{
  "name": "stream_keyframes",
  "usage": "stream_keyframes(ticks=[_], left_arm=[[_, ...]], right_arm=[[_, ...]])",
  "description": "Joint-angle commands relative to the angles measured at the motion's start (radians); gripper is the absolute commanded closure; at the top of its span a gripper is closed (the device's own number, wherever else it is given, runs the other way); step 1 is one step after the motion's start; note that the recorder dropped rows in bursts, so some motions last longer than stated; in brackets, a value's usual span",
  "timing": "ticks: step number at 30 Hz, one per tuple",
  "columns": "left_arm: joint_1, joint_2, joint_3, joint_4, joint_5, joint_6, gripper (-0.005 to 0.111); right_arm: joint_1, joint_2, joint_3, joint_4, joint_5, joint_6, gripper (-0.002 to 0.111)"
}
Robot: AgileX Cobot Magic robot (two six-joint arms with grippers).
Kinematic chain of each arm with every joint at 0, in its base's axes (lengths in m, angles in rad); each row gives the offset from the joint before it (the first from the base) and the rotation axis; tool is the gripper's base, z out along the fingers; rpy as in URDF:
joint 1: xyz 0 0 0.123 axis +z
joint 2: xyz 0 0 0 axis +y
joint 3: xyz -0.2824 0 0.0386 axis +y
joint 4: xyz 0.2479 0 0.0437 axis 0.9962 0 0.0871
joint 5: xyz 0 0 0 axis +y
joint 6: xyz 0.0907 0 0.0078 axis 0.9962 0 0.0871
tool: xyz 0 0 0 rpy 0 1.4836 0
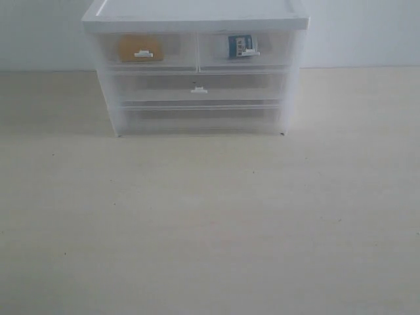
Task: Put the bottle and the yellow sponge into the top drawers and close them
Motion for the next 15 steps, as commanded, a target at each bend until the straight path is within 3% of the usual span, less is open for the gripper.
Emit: stream_keyframes(ticks=[1,6,15], left_arm=[[-0.002,0.004,0.003,-0.007,-0.001,-0.009,0.103],[-0.002,0.004,0.003,-0.007,-0.001,-0.009,0.103],[-0.002,0.004,0.003,-0.007,-0.001,-0.009,0.103]], right_arm=[[-0.016,-0.142,0.005,-0.002,0.196,0.009,0.106],[-0.016,-0.244,0.005,-0.002,0.288,0.009,0.106],[-0.016,-0.244,0.005,-0.002,0.275,0.009,0.106]])
